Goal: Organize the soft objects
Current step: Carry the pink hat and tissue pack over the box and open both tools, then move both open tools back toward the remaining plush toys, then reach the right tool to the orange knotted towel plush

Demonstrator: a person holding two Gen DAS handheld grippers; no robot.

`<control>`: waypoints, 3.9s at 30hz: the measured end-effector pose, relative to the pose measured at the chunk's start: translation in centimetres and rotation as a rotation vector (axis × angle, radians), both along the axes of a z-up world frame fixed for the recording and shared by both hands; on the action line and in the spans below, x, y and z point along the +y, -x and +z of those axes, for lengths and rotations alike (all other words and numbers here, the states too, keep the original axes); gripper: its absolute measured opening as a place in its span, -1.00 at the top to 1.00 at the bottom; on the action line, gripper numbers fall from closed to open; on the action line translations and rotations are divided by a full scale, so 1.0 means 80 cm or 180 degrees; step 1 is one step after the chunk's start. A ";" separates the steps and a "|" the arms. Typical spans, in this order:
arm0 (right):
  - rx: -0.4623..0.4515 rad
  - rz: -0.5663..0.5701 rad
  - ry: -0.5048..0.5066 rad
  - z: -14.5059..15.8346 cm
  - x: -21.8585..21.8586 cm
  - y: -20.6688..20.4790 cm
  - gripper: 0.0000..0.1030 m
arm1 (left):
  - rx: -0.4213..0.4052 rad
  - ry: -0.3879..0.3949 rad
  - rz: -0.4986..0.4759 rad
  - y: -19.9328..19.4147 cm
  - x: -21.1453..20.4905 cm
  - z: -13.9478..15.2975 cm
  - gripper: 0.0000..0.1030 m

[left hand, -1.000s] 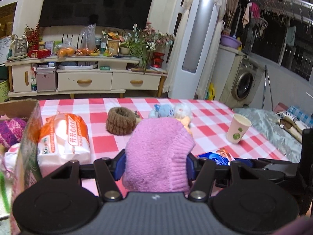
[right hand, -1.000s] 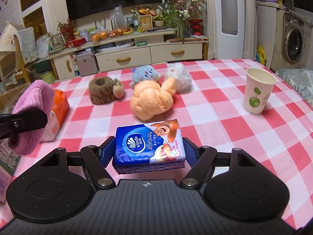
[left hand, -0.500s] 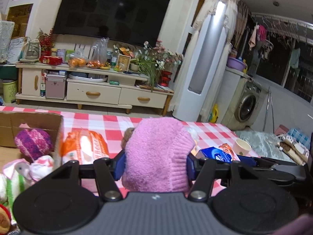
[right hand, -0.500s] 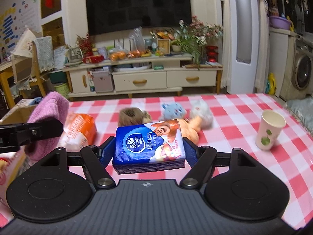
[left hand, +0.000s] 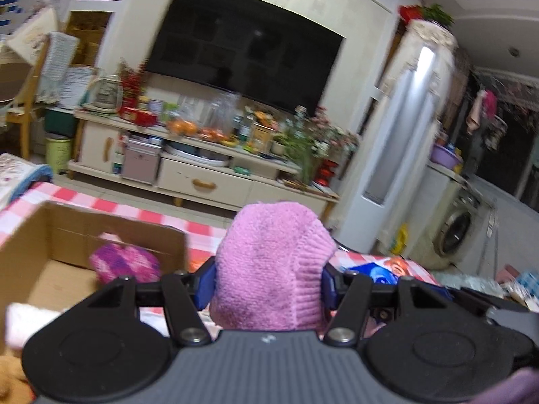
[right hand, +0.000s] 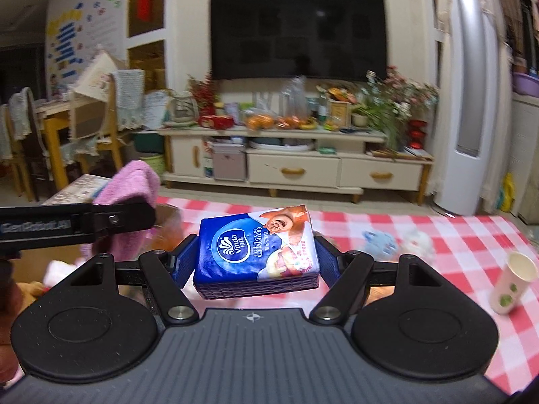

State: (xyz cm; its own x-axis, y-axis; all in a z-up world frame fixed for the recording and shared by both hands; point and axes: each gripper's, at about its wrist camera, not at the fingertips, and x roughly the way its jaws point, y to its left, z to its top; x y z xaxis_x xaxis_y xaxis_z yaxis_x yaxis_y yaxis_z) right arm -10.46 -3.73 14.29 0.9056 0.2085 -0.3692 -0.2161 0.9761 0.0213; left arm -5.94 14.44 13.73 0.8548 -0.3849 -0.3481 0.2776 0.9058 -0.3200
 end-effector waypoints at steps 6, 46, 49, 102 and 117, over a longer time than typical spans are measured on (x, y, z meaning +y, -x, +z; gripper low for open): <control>-0.0066 0.0365 0.0055 0.009 0.044 -0.001 -0.75 | 0.0028 0.0058 0.0401 -0.008 0.044 0.002 -0.15; 0.0100 0.0994 0.0398 -0.006 0.097 0.038 -0.95 | 0.0463 -0.0177 0.1318 -0.026 0.142 -0.012 -0.80; 0.0100 0.0926 0.0319 -0.004 0.089 0.034 -0.95 | 0.0454 -0.0211 0.1295 -0.026 0.137 -0.012 -0.81; 0.0480 -0.0083 -0.0298 -0.040 0.044 0.032 -0.97 | 0.0467 -0.0976 0.0728 -0.039 -0.022 -0.025 -0.98; 0.0556 -0.0366 -0.0397 -0.051 0.025 0.031 -0.97 | 0.0477 -0.1137 0.0594 -0.047 -0.070 -0.037 -0.98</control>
State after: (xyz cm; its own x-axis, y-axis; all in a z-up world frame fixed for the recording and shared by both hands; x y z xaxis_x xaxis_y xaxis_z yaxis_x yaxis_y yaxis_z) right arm -12.96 -1.76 10.17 0.8507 0.1615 -0.5002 -0.0861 0.9816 0.1705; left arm -2.19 8.82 10.77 0.8281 -0.0613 -0.5572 0.0729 0.9973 -0.0014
